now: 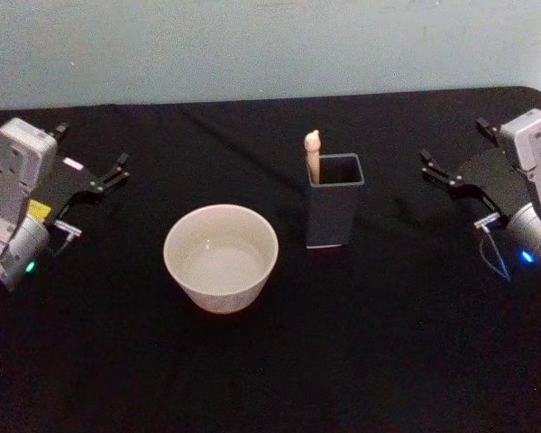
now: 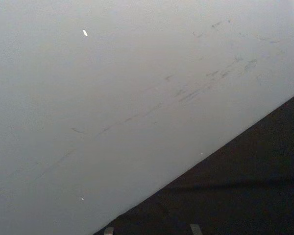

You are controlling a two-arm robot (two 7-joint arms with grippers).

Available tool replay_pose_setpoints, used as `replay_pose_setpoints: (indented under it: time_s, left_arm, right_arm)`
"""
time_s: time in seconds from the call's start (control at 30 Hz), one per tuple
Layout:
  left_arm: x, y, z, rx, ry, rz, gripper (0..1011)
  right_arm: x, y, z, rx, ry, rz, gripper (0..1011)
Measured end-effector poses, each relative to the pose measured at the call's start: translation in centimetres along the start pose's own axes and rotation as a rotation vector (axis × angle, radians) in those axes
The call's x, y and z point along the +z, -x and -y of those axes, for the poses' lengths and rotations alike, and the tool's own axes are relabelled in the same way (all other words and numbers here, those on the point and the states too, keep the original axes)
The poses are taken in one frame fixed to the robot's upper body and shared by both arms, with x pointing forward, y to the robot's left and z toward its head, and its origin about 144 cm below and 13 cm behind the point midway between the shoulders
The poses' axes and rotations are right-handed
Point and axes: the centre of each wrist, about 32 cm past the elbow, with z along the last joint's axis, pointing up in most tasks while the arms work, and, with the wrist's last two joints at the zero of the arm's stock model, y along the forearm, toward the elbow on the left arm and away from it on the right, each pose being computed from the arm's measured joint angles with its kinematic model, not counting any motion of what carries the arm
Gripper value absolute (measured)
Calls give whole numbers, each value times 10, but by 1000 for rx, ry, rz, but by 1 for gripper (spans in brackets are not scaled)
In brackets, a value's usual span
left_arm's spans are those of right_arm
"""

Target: Pick up the stirring spoon with one hand, stir inside the cup, then place it back in its original position.

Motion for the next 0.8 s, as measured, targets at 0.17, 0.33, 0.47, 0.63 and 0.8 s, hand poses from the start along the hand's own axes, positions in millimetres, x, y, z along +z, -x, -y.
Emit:
replay_pose_setpoints:
  time_s: [0.17,0.33,0.47,0.63,0.8]
  left_arm:
    - [0,0,0,0,0,0,1001]
    - [0,0,0,0,0,0,1001]
    - [0,0,0,0,0,0,1001]
    - [0,0,0,0,0,0,1001]
    - [0,0,0,0,0,0,1001]
  right_arm:
    - [0,0,0,0,0,0,1003]
    - [0,0,0,0,0,0,1002]
    - [0,0,0,0,0,0,1002]
    - [2,-1,2,11,-7,-11,1002]
    - [10,-4,9,48,-18,-59,1003]
